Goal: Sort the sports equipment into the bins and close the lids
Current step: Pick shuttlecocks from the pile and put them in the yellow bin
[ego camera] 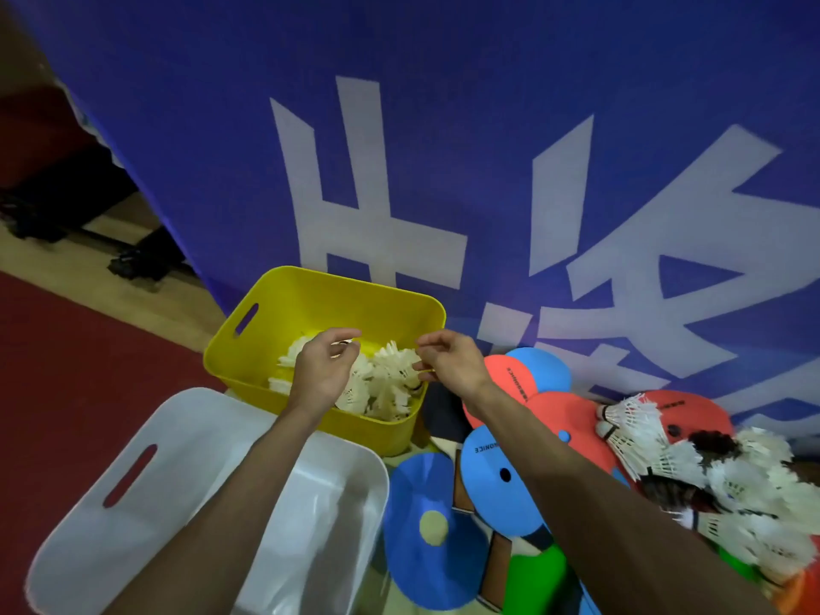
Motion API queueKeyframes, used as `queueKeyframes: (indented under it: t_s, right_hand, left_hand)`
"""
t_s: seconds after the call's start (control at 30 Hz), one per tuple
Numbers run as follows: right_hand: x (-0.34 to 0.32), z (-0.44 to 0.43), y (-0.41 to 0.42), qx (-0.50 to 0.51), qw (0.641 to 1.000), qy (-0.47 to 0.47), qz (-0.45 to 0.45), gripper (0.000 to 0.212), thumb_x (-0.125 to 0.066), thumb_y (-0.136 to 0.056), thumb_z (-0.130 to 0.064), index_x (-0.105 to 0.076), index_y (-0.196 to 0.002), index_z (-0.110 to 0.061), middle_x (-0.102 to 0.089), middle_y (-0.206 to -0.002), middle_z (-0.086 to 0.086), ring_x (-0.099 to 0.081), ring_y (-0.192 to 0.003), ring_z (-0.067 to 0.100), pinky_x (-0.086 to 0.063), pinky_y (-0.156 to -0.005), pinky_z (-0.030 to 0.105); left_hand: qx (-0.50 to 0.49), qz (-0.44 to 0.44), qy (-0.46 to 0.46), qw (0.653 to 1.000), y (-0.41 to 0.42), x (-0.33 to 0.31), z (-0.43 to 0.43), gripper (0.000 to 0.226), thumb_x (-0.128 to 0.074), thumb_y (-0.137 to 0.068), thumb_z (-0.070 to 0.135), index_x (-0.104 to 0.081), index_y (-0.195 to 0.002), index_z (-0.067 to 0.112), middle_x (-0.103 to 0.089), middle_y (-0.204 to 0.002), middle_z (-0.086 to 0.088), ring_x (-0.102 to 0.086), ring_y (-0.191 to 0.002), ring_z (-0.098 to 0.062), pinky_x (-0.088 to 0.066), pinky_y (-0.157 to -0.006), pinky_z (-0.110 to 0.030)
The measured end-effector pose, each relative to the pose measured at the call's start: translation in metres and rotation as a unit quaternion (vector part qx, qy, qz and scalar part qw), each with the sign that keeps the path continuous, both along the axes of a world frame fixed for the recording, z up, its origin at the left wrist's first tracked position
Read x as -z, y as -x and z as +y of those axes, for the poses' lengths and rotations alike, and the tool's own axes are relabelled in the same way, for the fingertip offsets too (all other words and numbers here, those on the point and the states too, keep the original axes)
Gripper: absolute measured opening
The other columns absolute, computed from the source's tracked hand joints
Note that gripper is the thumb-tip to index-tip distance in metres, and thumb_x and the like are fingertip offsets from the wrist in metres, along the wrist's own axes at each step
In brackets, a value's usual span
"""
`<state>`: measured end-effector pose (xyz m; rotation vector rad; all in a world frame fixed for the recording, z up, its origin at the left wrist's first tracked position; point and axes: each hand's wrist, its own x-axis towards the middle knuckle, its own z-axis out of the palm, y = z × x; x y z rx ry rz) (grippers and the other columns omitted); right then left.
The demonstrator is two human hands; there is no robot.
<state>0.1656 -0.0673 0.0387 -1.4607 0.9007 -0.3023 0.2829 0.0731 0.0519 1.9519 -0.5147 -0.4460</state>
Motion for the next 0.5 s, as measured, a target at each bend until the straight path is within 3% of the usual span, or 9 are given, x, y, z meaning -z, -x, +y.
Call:
queueKeyframes:
  t_s: [0.1, 0.2, 0.33, 0.5]
  right_hand:
    - [-0.006, -0.010, 0.021, -0.007, 1.000, 0.019, 0.012, 0.012, -0.053, -0.092, -0.005, -0.062, -0.096, -0.011, -0.063, -0.089, 0.009, -0.064, -0.076, 0.018, -0.057, -0.070, 0.031]
    - [-0.016, -0.026, 0.049, -0.004, 0.999, 0.040, 0.018, 0.016, -0.051, -0.093, -0.004, -0.062, -0.104, -0.007, -0.061, -0.086, 0.005, -0.060, -0.068, 0.014, -0.052, -0.061, 0.023]
    - [-0.026, -0.052, 0.095, 0.024, 0.995, 0.090, 0.032, 0.017, -0.052, -0.092, -0.002, -0.063, -0.100, -0.011, -0.062, -0.077, -0.003, -0.062, -0.068, 0.015, -0.053, -0.064, 0.028]
    - [-0.027, -0.077, 0.156, 0.086, 0.987, 0.121, 0.056, 0.016, -0.054, -0.091, -0.004, -0.064, -0.097, -0.015, -0.062, -0.080, 0.001, -0.062, -0.072, 0.016, -0.053, -0.061, 0.025]
  left_hand:
    - [0.041, -0.004, 0.004, 0.999, 0.015, -0.005, -0.021, 0.016, -0.058, -0.091, 0.015, -0.068, -0.103, 0.019, -0.068, -0.099, -0.004, -0.059, -0.082, -0.012, -0.042, -0.064, -0.018]
    - [0.081, -0.011, 0.028, 0.996, 0.033, -0.009, -0.048, 0.014, -0.058, -0.091, 0.013, -0.068, -0.098, 0.020, -0.068, -0.102, -0.002, -0.062, -0.093, -0.016, -0.044, -0.076, -0.022]
    - [0.119, -0.025, 0.037, 0.992, 0.066, -0.011, -0.083, 0.015, -0.058, -0.090, 0.013, -0.067, -0.094, 0.024, -0.066, -0.107, -0.002, -0.063, -0.092, -0.014, -0.047, -0.081, -0.024]
    - [0.169, -0.060, 0.032, 0.983, 0.108, -0.009, -0.115, 0.014, -0.058, -0.088, 0.008, -0.067, -0.096, 0.016, -0.056, -0.106, -0.001, -0.056, -0.079, 0.002, -0.039, -0.071, -0.002]
